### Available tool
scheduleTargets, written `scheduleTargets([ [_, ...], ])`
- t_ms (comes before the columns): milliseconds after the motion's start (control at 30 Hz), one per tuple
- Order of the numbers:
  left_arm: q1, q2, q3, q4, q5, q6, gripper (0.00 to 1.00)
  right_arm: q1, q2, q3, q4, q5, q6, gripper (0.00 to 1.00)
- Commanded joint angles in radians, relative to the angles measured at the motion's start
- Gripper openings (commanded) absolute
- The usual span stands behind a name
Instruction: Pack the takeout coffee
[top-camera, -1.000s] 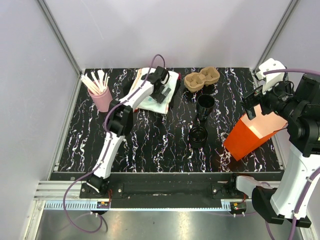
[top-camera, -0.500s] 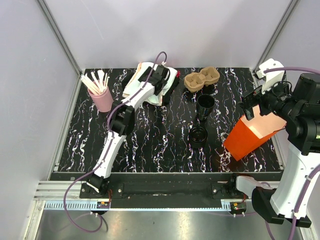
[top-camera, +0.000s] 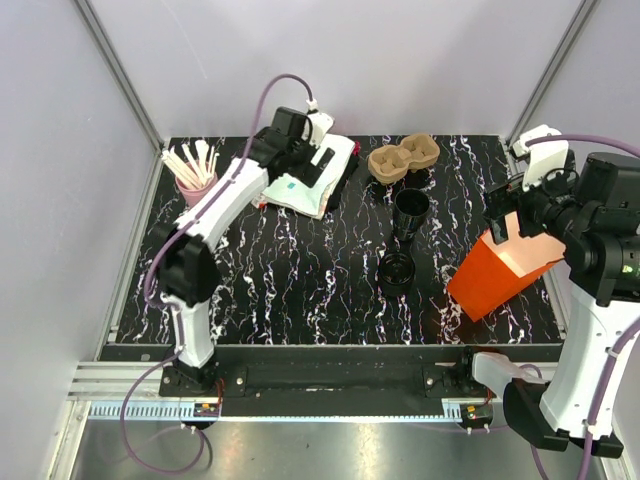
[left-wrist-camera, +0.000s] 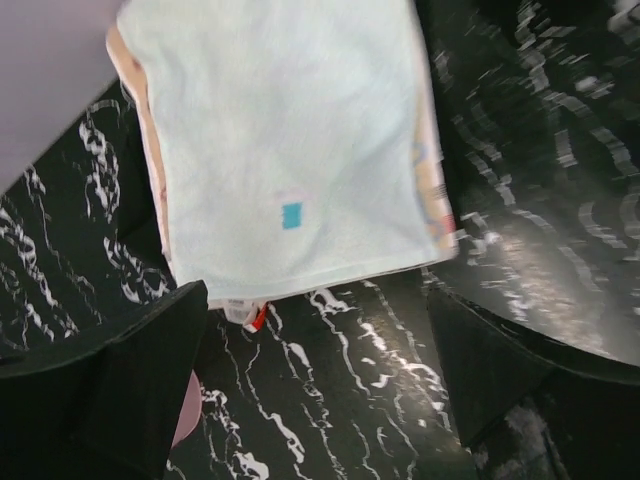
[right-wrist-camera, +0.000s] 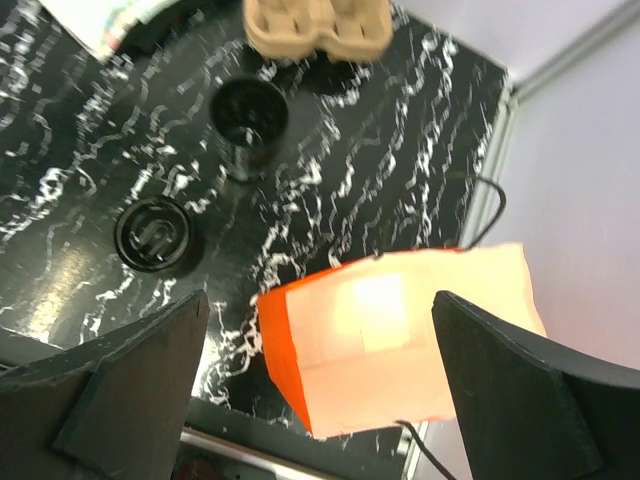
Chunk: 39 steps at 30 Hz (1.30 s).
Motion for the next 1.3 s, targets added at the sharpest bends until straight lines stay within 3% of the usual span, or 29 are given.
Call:
scheduleTargets([
  [0,-0.002,-0.148,0.073,-0.097,0.191,-0.06,0.99,0.004,-0.015,-0.037,-0.13,0.137,0.016,0.97],
  [233,-0.002,-0.291,0.108,-0.216,0.158,-0.057,0.99,0.004,-0.132,-0.197,-0.251,0.073,-0.083,0.95],
  [433,-0.002,-0.424,0.012,-0.282,0.078,-0.031,0.99,0.004,-0.191,-0.376,-0.271,0.072,-0.127,0.89],
  [633,0.0,-0.533,-0.111,-0.291,0.014,-0.024,0.99,0.002,-0.21,-0.487,-0.23,0.104,-0.141,0.87],
  [933,0.01,-0.599,-0.198,-0.297,-0.046,-0.038,0.99,0.002,-0.19,-0.588,-0.134,0.153,-0.139,0.73],
  [1100,0.042,-0.615,-0.22,-0.294,-0.049,-0.044,0.99,0.002,-0.17,-0.614,-0.121,0.168,-0.141,0.6],
  [1200,0.061,-0.619,-0.231,-0.294,-0.045,-0.043,0.99,0.002,-0.161,-0.604,-0.119,0.163,-0.141,0.46],
  [1233,0.073,-0.621,-0.234,-0.294,-0.045,-0.04,0.99,0.002,-0.156,-0.584,-0.127,0.157,-0.143,0.28],
  [1267,0.076,-0.626,-0.235,-0.295,-0.046,-0.041,0.99,0.002,-0.15,-0.57,-0.13,0.15,-0.146,0.24],
])
